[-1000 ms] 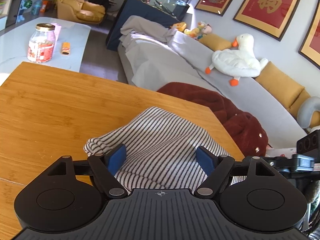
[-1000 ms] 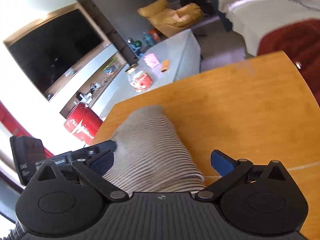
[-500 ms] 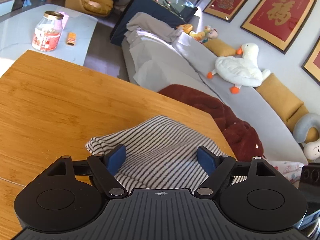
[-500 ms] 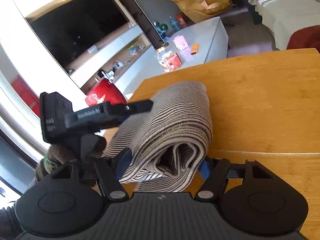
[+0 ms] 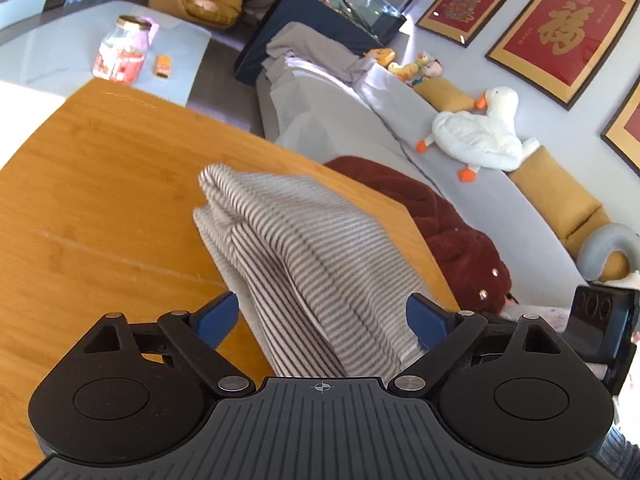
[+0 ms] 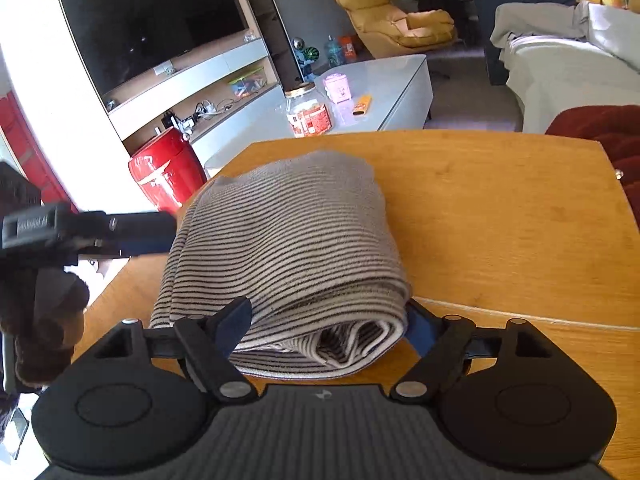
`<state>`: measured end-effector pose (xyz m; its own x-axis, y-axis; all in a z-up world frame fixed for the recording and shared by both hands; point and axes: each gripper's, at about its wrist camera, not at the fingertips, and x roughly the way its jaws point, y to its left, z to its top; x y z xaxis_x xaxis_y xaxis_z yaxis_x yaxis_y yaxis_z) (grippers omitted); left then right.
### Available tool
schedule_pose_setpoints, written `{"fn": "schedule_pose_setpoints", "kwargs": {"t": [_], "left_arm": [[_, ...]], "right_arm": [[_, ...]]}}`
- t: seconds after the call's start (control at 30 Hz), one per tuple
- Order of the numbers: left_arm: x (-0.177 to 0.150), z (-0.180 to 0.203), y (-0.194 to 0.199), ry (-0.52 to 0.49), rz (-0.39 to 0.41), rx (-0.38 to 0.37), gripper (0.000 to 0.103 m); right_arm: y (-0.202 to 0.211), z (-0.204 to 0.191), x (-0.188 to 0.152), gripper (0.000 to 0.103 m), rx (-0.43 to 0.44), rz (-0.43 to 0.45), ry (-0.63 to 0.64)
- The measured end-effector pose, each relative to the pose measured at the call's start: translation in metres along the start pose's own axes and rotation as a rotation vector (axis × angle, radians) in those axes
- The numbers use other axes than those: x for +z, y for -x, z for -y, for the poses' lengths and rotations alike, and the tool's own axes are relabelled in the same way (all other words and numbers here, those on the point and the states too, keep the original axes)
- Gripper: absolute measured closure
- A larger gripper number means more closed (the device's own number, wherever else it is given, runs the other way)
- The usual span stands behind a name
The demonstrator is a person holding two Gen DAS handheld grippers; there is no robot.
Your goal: Fold clothes
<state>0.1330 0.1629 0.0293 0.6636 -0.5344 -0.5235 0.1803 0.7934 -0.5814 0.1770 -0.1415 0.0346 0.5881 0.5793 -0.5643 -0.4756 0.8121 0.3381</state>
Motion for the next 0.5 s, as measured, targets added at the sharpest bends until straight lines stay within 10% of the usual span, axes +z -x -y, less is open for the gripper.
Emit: {"fn": "schedule_pose_setpoints", "kwargs": {"t": [0.37, 0.5], "left_arm": [[-0.005, 0.035, -0.024, -0.064, -0.002, -0.117, 0.029], [-0.02, 0.024, -0.039, -0.061, -0.053, -0.001, 0.039]], "right_arm": [[-0.008, 0.0, 0.004, 0.017, -0.091, 0.052, 0.063], [-0.022, -0.008, -0.006, 0.017, -0.12, 0.028, 0.13]]}}
